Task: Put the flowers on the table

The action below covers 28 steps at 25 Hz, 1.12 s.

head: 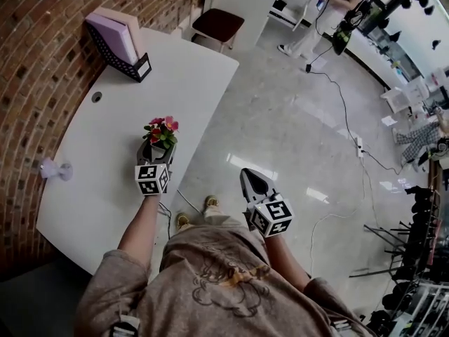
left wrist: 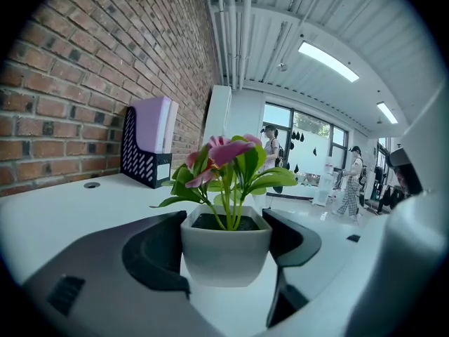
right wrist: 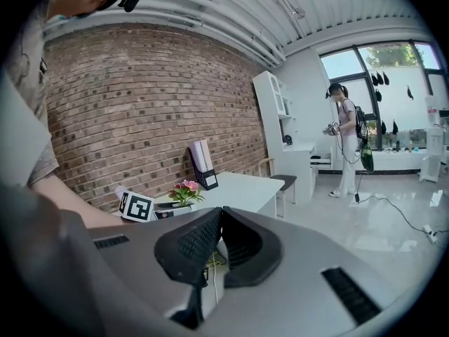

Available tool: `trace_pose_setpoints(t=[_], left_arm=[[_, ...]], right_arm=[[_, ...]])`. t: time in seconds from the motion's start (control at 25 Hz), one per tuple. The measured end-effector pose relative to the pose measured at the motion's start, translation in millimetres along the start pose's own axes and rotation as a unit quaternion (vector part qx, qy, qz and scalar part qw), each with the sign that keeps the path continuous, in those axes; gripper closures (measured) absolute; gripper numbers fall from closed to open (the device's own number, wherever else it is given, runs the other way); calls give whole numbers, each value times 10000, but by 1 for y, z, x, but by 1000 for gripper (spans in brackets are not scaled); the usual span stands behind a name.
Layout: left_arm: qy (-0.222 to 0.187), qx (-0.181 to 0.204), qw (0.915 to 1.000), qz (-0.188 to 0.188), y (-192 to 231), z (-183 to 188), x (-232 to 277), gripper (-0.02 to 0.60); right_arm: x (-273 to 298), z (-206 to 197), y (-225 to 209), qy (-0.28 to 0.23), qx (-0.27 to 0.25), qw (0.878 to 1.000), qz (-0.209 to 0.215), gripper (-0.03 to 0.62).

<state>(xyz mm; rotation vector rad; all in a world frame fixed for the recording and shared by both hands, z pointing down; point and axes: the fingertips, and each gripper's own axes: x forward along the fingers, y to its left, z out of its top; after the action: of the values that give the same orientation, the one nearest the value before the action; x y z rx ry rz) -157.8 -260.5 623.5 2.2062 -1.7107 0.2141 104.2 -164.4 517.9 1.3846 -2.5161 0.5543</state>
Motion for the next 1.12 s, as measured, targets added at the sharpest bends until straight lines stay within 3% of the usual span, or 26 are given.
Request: trace_pose_setpoints(t=[0.6,1.12], left_arm=[[384,82,9992,96,1,-31,26,236],[369,99,9992,151,0,-32,35,236]], right_arm=[[-13,-10,-24,105,-5,9996,-257,589],[-9,-12,-24,140,24,9996,-251,589]])
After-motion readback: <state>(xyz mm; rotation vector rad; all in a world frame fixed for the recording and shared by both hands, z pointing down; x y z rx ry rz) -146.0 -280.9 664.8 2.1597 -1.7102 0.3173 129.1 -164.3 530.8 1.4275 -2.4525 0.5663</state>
